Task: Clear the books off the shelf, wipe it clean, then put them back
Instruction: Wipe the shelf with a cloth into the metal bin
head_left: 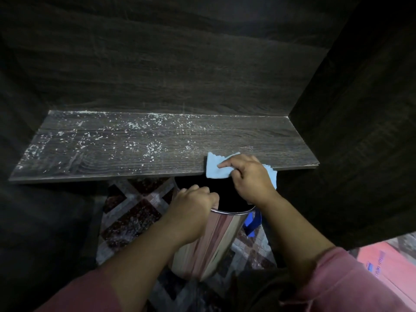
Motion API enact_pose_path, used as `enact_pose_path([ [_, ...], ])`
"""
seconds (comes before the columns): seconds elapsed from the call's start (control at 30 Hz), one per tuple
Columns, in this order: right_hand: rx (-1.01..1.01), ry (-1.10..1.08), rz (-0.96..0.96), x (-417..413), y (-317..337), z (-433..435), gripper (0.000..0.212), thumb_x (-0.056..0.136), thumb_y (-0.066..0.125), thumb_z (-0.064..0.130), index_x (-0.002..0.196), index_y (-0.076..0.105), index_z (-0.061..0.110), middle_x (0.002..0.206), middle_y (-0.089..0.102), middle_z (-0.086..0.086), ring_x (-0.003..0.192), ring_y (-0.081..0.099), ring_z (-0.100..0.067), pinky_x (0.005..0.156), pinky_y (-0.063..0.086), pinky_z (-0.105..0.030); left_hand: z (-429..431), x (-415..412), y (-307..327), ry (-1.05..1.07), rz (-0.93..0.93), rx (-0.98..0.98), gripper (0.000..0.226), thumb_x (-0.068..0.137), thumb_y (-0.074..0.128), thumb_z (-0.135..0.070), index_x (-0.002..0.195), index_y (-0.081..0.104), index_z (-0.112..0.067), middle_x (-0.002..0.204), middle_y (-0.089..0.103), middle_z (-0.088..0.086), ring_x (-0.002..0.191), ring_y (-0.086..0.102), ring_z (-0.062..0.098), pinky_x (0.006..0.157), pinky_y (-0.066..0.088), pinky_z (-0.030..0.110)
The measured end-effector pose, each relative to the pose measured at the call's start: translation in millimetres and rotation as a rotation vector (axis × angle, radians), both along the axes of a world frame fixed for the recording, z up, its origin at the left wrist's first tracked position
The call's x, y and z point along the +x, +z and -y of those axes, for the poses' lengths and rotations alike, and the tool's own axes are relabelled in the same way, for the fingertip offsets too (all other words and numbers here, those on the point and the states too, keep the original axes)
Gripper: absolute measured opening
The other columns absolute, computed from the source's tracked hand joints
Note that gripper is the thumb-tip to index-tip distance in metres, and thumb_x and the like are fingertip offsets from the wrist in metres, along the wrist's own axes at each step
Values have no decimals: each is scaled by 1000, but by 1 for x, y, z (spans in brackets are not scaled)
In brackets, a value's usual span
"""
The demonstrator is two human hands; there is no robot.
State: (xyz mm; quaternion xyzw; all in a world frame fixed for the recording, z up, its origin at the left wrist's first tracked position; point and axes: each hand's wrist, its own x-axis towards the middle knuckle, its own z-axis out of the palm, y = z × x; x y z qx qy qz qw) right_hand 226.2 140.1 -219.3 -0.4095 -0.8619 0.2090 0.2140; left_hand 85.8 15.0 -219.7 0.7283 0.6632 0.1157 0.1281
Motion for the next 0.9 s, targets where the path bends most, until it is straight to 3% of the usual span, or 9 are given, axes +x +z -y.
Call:
enact_pose_path([
  [0.2,-142,32,16,6,11,4,41,87,47,-4,101,74,23,108,63,6,103,48,-12,86,33,-19,-4,2,2,-7,1,5,31,81,57,-9,106,54,-28,103,51,-8,103,45,15,88,35,28],
  [0.33,-526,-59,-369,11,33,-2,36,94,44,-5,90,73,17,91,68,6,83,59,-7,72,45,-19,-3,1,3,-9,14,9,30,82,53,-9,105,55,-29,105,52,-7,104,45,16,87,35,29],
  [0.43,-395,-155,-495,11,49,-21,38,94,44,-5,92,71,21,96,67,4,84,58,-2,71,42,-7,-4,0,4,-4,50,2,29,83,53,-7,103,55,-28,104,53,-8,104,45,15,85,34,28],
  [0.53,-19,-161,-266,-3,53,-49,43,89,43,-3,108,71,23,113,60,6,100,52,-6,84,35,-7,-5,1,5,-1,67,-10,30,84,52,-4,104,56,-26,105,53,-7,104,45,16,87,36,29],
  [0.63,249,-75,-84,-32,45,-81,44,86,42,2,119,68,17,123,61,-5,109,49,-26,94,33,-26,-5,3,6,-2,67,-15,30,83,48,-3,105,57,-22,105,54,-4,104,46,19,88,39,30],
  [0.7,306,-54,32,-51,39,-102,46,89,41,5,127,63,20,130,56,-7,110,46,-33,94,35,-39,-6,3,6,-2,62,-12,31,82,47,-2,103,57,-21,103,54,-2,103,46,20,86,40,30],
  [0.8,316,4,256,-70,28,-124,49,92,46,6,137,52,24,140,45,-8,121,38,-34,97,31,-42,-7,1,7,7,67,-12,30,81,48,-1,102,57,-21,102,54,-3,102,47,20,81,37,29],
  [0.9,312,81,343,-81,19,-133,52,90,47,5,139,49,22,141,43,-9,125,34,-34,99,33,-47,-6,0,10,5,64,-17,30,81,47,-3,102,57,-22,103,54,-4,103,46,20,78,33,28],
])
